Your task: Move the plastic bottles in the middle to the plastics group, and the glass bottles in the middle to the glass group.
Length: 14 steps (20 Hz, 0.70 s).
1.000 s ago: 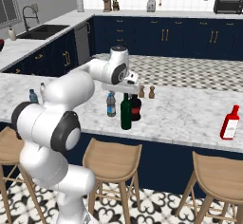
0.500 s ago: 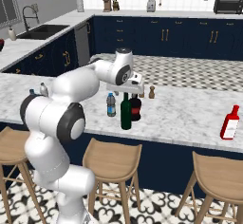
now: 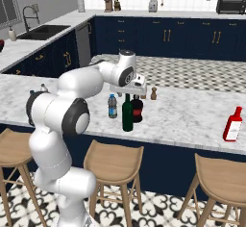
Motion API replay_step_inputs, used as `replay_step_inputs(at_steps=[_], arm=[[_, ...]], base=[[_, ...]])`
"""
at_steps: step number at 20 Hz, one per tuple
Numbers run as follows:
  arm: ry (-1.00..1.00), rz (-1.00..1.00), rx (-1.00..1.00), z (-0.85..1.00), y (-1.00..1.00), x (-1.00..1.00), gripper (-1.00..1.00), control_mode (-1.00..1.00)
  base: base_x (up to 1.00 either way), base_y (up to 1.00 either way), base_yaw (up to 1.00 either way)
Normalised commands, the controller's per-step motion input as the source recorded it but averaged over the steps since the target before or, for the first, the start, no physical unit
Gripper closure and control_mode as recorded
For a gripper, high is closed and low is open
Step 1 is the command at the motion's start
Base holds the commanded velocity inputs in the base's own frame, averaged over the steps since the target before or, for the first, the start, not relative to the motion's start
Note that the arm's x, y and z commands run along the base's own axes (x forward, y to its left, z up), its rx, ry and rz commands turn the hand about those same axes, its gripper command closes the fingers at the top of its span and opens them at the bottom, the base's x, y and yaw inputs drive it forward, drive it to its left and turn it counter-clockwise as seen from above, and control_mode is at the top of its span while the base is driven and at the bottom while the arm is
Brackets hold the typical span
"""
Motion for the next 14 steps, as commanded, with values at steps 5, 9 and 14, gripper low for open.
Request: replay_step_inputs(at_steps=[5, 9, 14], arm=[[0.00, 0.00, 0.00, -0.14, 0.00, 0.04, -1.00, -1.00], [0.00, 0.00, 0.00, -0.12, -0.04, 0.00, -1.00, -1.00], [0.00, 0.00, 0.00, -0.12, -0.03, -0.06, -1.00, -1.00]], base=[[0.00, 0.00, 0.00], [0.00, 0.00, 0.00], [0.00, 0.00, 0.00]])
